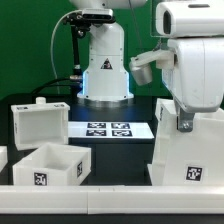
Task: Assemble drawer
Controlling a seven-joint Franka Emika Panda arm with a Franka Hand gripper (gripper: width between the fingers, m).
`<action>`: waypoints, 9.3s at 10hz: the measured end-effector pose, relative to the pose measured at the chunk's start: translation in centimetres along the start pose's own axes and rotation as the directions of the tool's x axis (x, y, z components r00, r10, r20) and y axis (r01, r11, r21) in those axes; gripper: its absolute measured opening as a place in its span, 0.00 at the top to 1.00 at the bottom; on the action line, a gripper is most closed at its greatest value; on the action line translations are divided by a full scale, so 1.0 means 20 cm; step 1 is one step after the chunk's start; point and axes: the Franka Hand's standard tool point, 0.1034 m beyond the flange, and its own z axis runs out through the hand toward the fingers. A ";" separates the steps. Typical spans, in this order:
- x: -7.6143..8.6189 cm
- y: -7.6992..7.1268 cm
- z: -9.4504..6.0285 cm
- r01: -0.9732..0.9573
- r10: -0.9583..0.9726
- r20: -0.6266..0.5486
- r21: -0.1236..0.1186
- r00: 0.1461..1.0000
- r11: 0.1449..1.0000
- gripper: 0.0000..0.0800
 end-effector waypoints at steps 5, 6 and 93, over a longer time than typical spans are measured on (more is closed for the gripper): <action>-0.01 0.02 0.03 -0.008 0.008 0.005 0.041 1.000 0.999 0.96; -0.01 0.02 0.03 -0.008 0.008 0.006 0.041 1.000 0.999 0.96; -0.28 -0.50 0.46 0.038 -0.037 -0.038 0.030 0.999 0.999 0.95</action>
Offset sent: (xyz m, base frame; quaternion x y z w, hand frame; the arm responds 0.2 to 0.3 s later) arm 0.0109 0.0069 -0.0097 0.0211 0.0012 0.0169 0.9996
